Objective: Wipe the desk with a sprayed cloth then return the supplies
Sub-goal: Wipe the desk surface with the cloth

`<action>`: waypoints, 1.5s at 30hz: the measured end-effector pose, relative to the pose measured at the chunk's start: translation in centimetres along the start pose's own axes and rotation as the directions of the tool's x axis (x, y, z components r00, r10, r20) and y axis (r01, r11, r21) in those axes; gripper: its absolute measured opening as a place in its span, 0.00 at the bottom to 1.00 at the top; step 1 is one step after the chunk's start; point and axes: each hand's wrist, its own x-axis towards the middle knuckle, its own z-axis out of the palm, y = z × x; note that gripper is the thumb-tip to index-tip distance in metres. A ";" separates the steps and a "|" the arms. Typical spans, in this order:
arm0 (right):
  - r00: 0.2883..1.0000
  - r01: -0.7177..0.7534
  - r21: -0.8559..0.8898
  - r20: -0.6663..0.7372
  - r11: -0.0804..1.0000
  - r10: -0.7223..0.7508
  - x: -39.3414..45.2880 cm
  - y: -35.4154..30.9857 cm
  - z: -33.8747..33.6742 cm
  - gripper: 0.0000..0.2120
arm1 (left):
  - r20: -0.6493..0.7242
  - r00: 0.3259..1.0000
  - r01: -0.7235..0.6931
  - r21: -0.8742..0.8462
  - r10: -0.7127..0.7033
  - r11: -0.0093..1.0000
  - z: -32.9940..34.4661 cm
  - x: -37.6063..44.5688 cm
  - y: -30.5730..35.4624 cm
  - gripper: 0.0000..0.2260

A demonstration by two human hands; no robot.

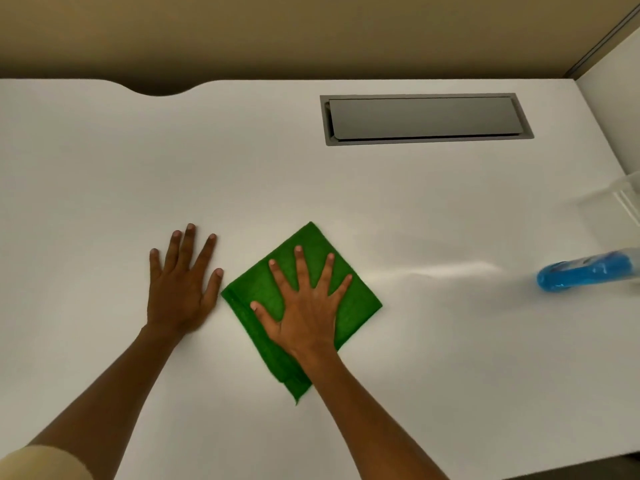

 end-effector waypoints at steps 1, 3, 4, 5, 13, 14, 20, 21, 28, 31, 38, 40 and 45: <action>1.000 0.000 -0.001 -0.005 1.000 0.000 -0.8 0.2 0.2 0.38 | 0.001 1.000 -0.004 0.007 0.004 1.000 0.0 0.0 0.0 0.30; 1.000 0.000 -0.004 -0.013 1.000 0.000 -2.2 1.1 0.3 0.38 | 0.005 1.000 -0.005 0.018 0.005 1.000 -0.1 -0.1 0.1 0.31; 1.000 -0.002 -0.006 -0.013 1.000 0.002 -2.6 1.6 0.3 0.38 | 0.007 1.000 -0.002 0.020 0.002 1.000 -0.1 -0.1 0.1 0.31; 1.000 -0.007 -0.008 -0.009 1.000 0.007 -2.9 2.4 0.2 0.38 | 0.008 1.000 -0.001 0.020 0.001 1.000 -0.2 -0.1 0.1 0.32; 0.966 -0.256 -0.081 0.005 0.963 0.257 1.0 13.5 -2.7 0.38 | 0.019 0.999 -0.051 0.046 0.050 0.998 0.0 0.5 1.5 0.33; 0.953 -0.301 -0.089 0.001 0.950 0.302 1.7 15.6 -3.1 0.38 | 0.017 0.998 -0.054 0.054 0.054 0.997 0.0 0.6 1.6 0.33; 0.865 -0.501 -0.092 -0.017 0.860 0.502 0.8 25.0 -4.1 0.37 | 0.013 0.998 -0.068 0.046 0.067 0.997 0.2 1.6 1.7 0.33; 0.859 -0.511 -0.089 -0.016 0.855 0.512 0.6 25.3 -4.1 0.37 | 0.010 0.998 -0.066 0.045 0.065 0.997 0.2 1.7 1.7 0.33; 0.816 -0.578 -0.001 -0.011 0.816 0.578 3.5 22.3 -4.6 0.40 | -0.008 0.998 -0.067 0.046 0.067 0.997 0.6 1.7 1.4 0.33; 0.849 -0.529 0.004 0.002 0.849 0.529 6.3 17.9 -4.3 0.41 | -0.015 0.997 -0.069 0.043 0.070 0.997 0.7 1.8 1.3 0.33; 0.970 -0.243 0.025 0.024 0.970 0.242 6.5 3.3 -1.6 0.40 | -0.037 0.996 -0.074 0.040 0.075 0.996 0.7 1.6 1.3 0.33; 0.982 -0.189 0.030 0.019 0.982 0.188 5.1 0.7 -0.9 0.40 | -0.034 0.996 -0.080 0.038 0.081 0.996 0.6 1.6 1.3 0.33; 0.994 -0.105 -0.004 0.000 0.994 0.105 3.7 0.3 -0.4 0.39 | -0.018 0.997 -0.072 0.056 0.073 0.996 0.4 1.4 1.6 0.34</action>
